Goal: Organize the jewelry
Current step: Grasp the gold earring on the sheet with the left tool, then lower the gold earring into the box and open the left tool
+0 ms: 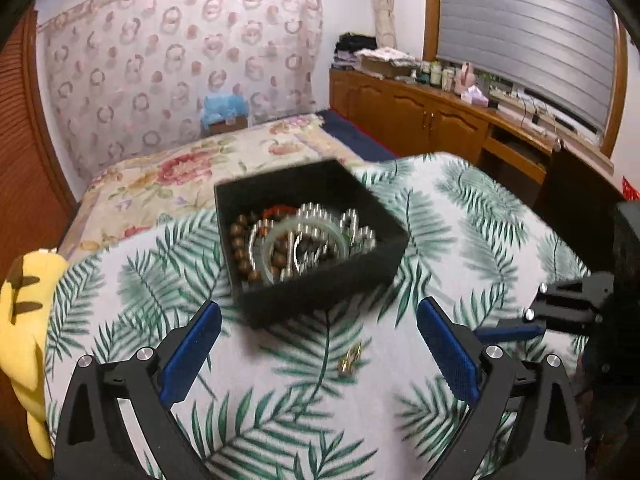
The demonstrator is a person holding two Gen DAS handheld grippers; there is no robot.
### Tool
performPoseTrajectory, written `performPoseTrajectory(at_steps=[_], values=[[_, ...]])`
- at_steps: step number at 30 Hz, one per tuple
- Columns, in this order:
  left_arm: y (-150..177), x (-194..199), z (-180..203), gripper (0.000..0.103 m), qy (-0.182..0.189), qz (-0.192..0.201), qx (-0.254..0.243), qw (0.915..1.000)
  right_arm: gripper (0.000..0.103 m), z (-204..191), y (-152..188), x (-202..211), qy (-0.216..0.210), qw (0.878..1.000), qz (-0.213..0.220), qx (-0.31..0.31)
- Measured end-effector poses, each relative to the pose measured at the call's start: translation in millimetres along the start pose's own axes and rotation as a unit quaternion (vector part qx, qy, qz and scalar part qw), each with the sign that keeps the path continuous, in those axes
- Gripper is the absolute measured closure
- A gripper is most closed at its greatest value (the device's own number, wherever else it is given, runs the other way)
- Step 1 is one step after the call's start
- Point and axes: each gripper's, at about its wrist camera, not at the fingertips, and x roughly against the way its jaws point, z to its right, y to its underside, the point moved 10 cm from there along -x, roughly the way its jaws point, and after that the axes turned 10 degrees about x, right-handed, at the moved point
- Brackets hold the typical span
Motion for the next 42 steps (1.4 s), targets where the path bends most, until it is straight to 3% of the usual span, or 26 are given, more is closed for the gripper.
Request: performPoseTrajectory(at_steps=[3, 8, 9, 11, 19, 21, 25, 26, 33, 42], values=[[16.5, -7.0, -5.9, 0.008, -0.004, -0.021, 0.004, 0.9998, 0.061, -5.1, 0.9, -3.4, -0.003, 1.000, -0.008, 0.009], [34.2, -12.8, -10.5, 0.008, -0.005, -0.038, 0.004, 0.9993, 0.082, -11.6, 2.9, -10.7, 0.000, 0.999, -0.031, 0.033], [35.1, -12.5, -11.3, 0.008, -0.003, -0.038, 0.006, 0.9992, 0.092, -11.1, 3.0, -10.0, -0.001, 0.999, -0.034, 0.033], [36.9, -12.3, -11.5, 0.009, 0.004, -0.041, 0.012, 0.9991, 0.095, -9.8, 3.2, -8.4, -0.002, 0.999, -0.035, 0.032], [45.8, -22.1, 9.4, 0.050, 0.018, -0.062, -0.018, 0.9977, 0.095, 11.9, -2.9, 10.2, 0.013, 1.000, -0.010, 0.008], [47.7, -26.5, 14.0, 0.066, 0.018, -0.068, -0.026, 0.9972, 0.095, 16.7, -6.2, 13.9, 0.016, 1.000, -0.004, 0.004], [46.3, -28.4, 14.4, 0.080, 0.014, -0.066, -0.030, 0.9973, 0.095, 25.4, -13.1, 21.2, 0.022, 1.000, 0.007, -0.003], [45.9, -28.2, 13.5, 0.091, 0.015, -0.067, -0.027, 0.9973, 0.095, 26.9, -14.2, 21.6, 0.022, 1.000, 0.008, -0.003], [35.9, -15.8, 10.2, 0.093, 0.025, -0.046, -0.015, 0.9985, 0.095, 37.2, -26.1, 22.9, 0.025, 0.999, 0.020, -0.007], [-5.7, 1.2, 1.0, 0.093, 0.021, -0.003, 0.010, 0.9997, 0.095, 67.1, -72.2, 12.0, 0.031, 0.998, 0.050, -0.024]])
